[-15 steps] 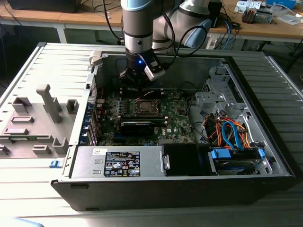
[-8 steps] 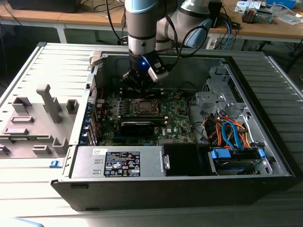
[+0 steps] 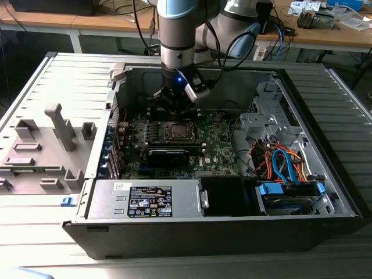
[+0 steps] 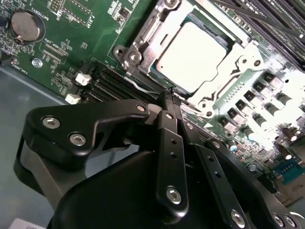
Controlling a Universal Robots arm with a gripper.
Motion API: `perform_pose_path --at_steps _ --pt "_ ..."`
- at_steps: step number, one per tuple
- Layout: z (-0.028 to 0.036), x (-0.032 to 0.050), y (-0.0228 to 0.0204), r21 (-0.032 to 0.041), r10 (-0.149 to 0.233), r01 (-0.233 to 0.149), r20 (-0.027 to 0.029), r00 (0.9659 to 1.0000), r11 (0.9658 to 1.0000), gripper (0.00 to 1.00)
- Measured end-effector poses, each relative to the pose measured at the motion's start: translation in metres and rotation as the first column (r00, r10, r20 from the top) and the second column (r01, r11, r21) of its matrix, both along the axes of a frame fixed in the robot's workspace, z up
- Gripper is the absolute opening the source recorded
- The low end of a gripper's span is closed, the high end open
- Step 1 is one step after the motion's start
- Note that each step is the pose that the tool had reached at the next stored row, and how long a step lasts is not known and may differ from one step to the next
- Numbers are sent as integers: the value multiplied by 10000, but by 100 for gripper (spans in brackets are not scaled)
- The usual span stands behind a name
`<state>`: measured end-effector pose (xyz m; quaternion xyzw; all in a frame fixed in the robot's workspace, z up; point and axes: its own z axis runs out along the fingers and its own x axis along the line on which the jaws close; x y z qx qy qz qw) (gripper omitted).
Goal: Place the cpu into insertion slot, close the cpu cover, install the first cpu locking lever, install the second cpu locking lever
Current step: 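Install the first cpu locking lever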
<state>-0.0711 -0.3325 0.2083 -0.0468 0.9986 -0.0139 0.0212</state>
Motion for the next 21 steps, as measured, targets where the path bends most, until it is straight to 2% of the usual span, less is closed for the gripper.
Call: perform_pose_path --at_steps 6,13,20,21 --pt "-43 90 -1 -25 60 -60 -2 10000 10000 11" --pt "-56 139 1 -15 71 -71 3 10000 10000 11" --pt "-61 208 2 -26 116 -116 -1 9999 9999 11" --pt "-25 226 6 -20 172 -172 2 9999 9999 11"
